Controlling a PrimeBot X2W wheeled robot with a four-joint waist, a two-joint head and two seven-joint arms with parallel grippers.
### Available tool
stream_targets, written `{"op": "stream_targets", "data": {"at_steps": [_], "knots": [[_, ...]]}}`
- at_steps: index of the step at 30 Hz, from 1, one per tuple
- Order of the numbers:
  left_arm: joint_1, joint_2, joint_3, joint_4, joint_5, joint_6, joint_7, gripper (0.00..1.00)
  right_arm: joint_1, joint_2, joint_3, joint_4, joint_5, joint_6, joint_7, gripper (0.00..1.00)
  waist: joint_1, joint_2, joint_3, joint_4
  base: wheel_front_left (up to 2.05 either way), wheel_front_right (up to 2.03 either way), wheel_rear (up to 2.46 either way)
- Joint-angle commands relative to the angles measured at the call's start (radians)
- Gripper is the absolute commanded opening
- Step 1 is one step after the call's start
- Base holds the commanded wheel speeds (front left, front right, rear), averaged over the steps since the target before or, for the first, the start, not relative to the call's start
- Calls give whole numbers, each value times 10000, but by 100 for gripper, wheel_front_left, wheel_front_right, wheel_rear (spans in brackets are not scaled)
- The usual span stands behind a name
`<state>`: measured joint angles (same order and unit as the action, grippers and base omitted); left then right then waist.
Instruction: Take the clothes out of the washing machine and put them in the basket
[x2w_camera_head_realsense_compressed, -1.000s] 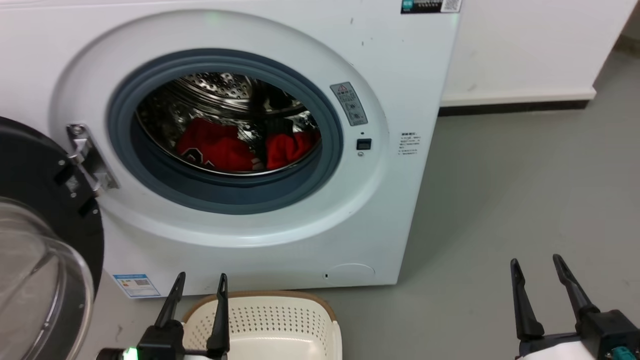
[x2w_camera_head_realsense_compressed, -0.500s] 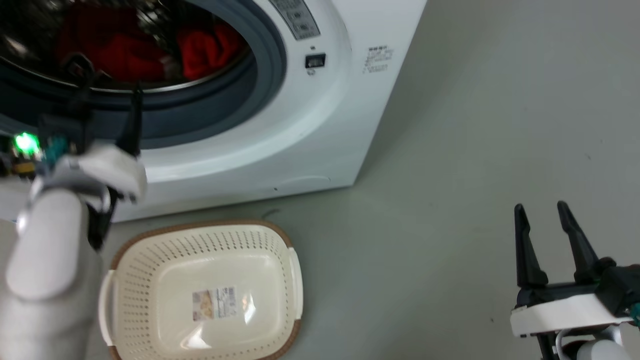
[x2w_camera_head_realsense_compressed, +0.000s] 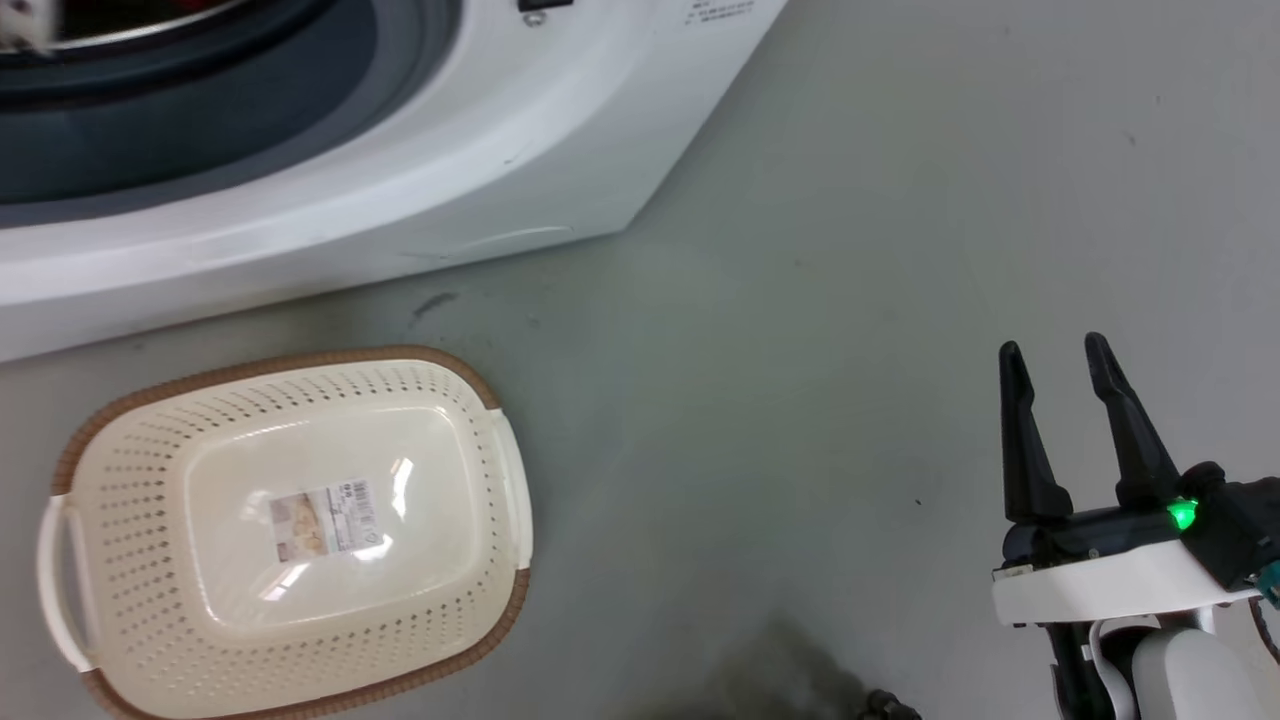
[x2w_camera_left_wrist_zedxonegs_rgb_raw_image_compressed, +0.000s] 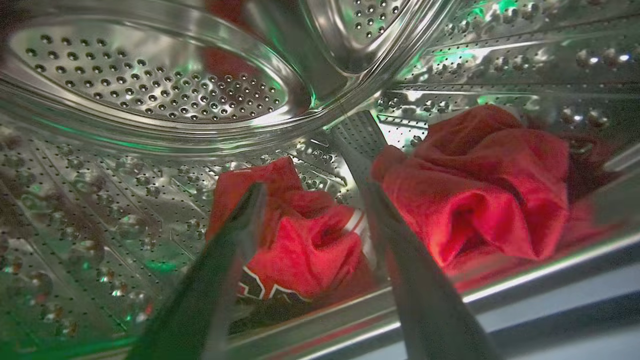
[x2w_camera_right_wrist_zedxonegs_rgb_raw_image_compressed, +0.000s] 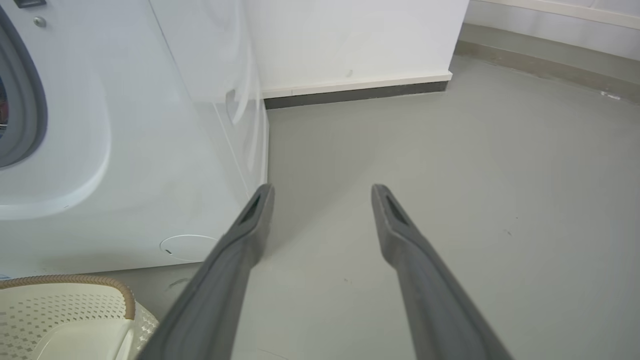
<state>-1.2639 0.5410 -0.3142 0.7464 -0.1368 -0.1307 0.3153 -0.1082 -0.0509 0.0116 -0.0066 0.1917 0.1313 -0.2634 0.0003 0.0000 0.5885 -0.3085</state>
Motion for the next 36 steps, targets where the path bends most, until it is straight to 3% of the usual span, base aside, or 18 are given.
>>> {"op": "stream_targets", "data": {"at_steps": [1, 8, 17, 36], "knots": [[-652, 242, -24, 206, -11, 24, 248, 100, -225, 14, 121, -103, 150, -10, -21, 100, -3, 0, 578, -431, 0, 0, 0], [-2116, 1054, 33, 1045, 312, 299, 1330, 100, -196, 15, 743, -159, 528, -10, -20, 100, -3, 0, 1281, -950, 0, 0, 0], [-3080, 1956, -399, 1232, 480, 97, 3054, 100, -130, 17, 1225, -324, 963, -10, -20, 100, -3, 0, 1937, -1454, 0, 0, 0], [-3036, 2611, -493, 1047, 137, 235, 4263, 99, -322, 14, 1482, -652, 1060, -10, -21, 100, -3, 0, 2617, -1886, 0, 0, 0]]}}
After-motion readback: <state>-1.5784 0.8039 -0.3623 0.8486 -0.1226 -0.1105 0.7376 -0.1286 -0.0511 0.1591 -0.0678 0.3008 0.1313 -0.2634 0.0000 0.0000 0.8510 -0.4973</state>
